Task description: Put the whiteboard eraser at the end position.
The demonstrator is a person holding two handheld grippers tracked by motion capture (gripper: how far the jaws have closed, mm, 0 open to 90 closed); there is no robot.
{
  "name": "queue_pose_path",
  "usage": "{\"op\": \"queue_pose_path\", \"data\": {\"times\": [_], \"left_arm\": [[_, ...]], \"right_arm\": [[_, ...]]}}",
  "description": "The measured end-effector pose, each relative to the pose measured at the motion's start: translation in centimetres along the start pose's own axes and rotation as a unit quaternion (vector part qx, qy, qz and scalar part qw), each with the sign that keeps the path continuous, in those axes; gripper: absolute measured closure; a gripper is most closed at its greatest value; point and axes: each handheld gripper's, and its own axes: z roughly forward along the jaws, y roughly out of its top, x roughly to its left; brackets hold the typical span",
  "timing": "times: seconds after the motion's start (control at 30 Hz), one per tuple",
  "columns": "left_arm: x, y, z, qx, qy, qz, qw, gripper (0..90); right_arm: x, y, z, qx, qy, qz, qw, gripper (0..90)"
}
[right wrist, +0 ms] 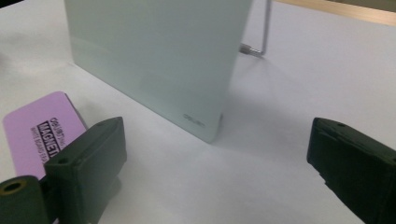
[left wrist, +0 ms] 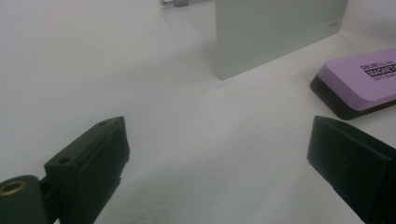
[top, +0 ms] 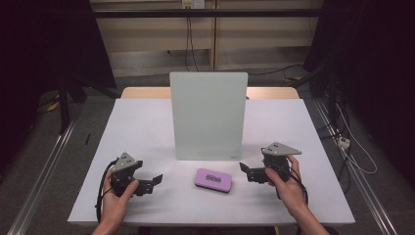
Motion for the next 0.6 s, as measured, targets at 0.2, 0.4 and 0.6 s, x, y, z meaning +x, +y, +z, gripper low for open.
{"op": "queue_pose_path", "data": {"times": [0.2, 0.4, 0.6], "left_arm": [[0.0, 0.0, -0.1, -0.005, 0.001, -0.003, 1.0000, 5.4], [0.0, 0.0, -0.2, -0.005, 0.002, -0.003, 1.0000, 5.4], [-0.1, 0.0, -0.6, -0.016, 0.005, -0.005, 0.9998, 5.4]], "right_arm": [[-1.0, -1.0, -1.2, -0.003, -0.013, 0.010, 0.9999, 4.6], [-1.9, -2.0, -2.1, -0.010, -0.016, 0.019, 0.9996, 4.2], [-2.4, -3.1, -2.6, -0.015, -0.029, 0.028, 0.9991, 4.5]]}}
